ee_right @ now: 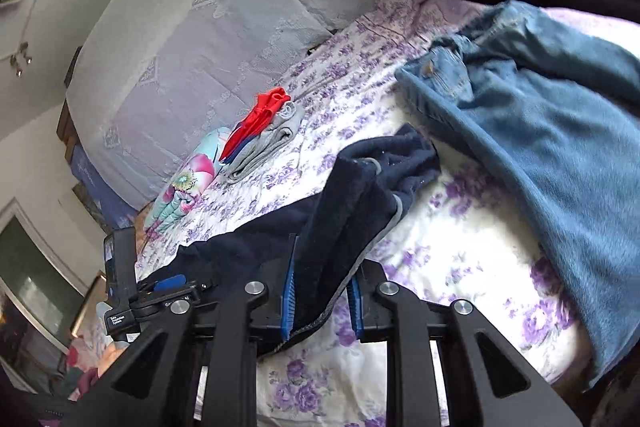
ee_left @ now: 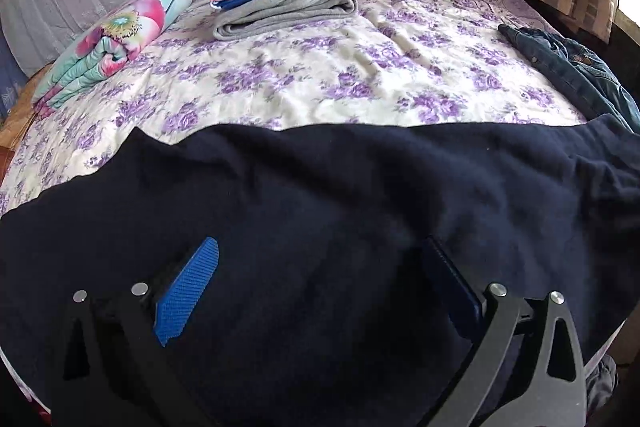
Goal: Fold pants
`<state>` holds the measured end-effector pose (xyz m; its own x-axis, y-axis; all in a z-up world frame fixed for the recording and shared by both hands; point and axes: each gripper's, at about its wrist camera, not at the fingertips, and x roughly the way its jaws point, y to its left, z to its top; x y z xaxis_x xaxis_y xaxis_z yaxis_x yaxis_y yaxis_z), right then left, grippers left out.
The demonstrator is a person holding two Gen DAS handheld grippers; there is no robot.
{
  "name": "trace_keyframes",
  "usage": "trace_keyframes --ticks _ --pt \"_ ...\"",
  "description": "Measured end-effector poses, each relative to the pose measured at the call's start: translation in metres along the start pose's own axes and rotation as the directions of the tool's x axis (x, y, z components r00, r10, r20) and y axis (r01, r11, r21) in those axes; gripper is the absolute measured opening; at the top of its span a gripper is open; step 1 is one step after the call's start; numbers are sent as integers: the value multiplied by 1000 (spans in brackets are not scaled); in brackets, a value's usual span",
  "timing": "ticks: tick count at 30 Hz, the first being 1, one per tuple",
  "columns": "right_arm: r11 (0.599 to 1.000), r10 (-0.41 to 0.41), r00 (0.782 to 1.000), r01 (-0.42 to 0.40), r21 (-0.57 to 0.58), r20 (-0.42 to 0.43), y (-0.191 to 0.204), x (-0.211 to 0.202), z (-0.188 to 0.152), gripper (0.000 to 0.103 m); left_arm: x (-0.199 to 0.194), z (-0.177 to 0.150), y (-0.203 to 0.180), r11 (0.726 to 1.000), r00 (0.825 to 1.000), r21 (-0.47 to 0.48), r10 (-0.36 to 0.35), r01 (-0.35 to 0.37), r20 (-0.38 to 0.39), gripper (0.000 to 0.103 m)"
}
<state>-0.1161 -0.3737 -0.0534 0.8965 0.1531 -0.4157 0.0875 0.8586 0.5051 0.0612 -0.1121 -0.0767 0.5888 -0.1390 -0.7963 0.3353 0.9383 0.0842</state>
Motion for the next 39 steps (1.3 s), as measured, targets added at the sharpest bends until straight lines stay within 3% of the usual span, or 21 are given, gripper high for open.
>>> trace_keyframes --ticks 3,6,8,10,12,14,17,20,23,26,28,29,30,31,33,36,39 --pt "993 -9 1000 9 -121 -3 34 5 15 21 -11 -5 14 999 1000 -31 -8 9 24 99" --pt "959 -4 1000 -4 -282 -29 81 21 27 21 -29 -12 41 995 998 -99 -5 11 67 99" --pt "915 9 998 -36 -402 -70 120 39 29 21 -40 -18 63 988 996 -157 6 7 85 99" --pt "846 15 990 -86 -526 -139 163 63 21 21 -48 -26 85 977 995 -215 22 -1 93 99" --pt "739 -5 968 -166 -653 -251 207 89 -5 21 -54 -36 108 961 994 -275 45 -17 96 99" --pt "637 -69 927 -244 -731 -370 232 117 -44 20 -57 -49 130 942 995 -335 64 -33 82 99" --pt "574 -145 875 -306 -760 -462 233 140 -92 20 -55 -70 157 914 996 -402 78 -55 41 99" --pt "569 -121 892 -297 -767 -435 228 133 -102 20 -56 -85 168 905 997 -423 63 -37 48 98" --pt "626 -64 897 -306 -717 -438 220 126 -92 20 -62 -85 160 915 994 -399 92 -60 62 98" --pt "624 -14 914 -308 -718 -405 226 117 -86 20 -63 -83 158 917 993 -397 86 -48 77 98" --pt "598 5 922 -313 -738 -386 233 114 -87 21 -63 -84 160 913 993 -405 84 -46 77 98" --pt "579 2 913 -333 -744 -407 237 116 -91 31 -63 -85 160 911 994 -410 85 -48 73 98" --pt "560 -20 885 -376 -738 -465 239 125 -99 44 -62 -86 160 910 994 -412 83 -47 69 98" --pt "545 -53 849 -416 -728 -525 238 131 -111 66 -62 -86 160 910 994 -412 81 -47 66 98" --pt "521 -53 853 -420 -743 -519 236 127 -119 69 -64 -86 159 913 994 -404 86 -52 67 98" --pt "580 31 822 -478 -659 -569 233 114 -97 69 -68 -89 160 915 993 -399 97 -60 73 98" --pt "610 96 813 -504 -612 -574 234 105 -72 69 -69 -90 162 911 993 -409 86 -47 77 98"
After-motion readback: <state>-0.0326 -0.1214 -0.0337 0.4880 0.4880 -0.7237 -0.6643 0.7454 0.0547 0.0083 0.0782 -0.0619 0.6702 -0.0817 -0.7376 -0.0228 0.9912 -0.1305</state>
